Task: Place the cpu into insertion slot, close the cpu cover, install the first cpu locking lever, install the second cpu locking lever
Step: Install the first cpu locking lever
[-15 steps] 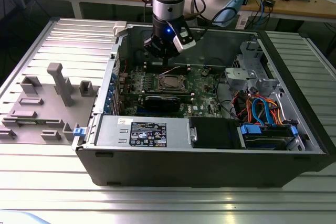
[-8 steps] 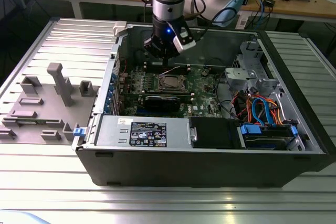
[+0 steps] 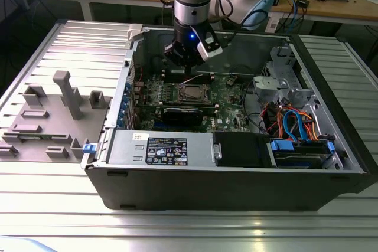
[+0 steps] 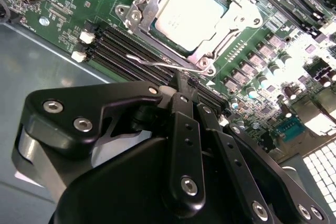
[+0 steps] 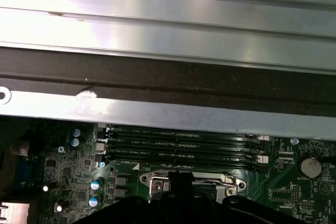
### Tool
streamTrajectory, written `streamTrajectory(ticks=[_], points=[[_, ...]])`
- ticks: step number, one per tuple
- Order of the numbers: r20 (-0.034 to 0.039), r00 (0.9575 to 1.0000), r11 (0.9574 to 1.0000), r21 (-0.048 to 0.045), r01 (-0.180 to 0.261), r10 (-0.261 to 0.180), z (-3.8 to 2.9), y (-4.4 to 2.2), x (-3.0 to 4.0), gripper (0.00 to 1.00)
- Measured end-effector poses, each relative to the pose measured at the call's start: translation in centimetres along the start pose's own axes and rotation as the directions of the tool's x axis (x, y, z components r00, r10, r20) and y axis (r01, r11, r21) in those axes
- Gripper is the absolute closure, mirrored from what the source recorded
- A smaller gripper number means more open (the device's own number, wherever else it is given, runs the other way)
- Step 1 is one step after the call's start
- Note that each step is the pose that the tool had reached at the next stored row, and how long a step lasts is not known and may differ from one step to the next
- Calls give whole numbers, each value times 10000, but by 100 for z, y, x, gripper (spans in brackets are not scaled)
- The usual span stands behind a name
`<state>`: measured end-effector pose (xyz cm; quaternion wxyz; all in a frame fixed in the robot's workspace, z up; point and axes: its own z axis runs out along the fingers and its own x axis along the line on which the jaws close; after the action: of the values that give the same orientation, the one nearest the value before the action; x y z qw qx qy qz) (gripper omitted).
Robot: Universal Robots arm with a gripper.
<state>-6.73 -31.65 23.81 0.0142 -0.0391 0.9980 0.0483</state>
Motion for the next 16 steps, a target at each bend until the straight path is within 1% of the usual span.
streamTrajectory(ticks=[8, 10, 13, 16], points=[[-1, 10000, 10000, 0, -1, 1, 40, 4, -71, 89], [1, 10000, 10000, 1, -13, 13, 50, 12, -83, 89], [3, 10000, 10000, 3, -39, 39, 68, 44, -106, 89], [9, 10000, 10000, 5, -98, 98, 81, 44, -123, 89]])
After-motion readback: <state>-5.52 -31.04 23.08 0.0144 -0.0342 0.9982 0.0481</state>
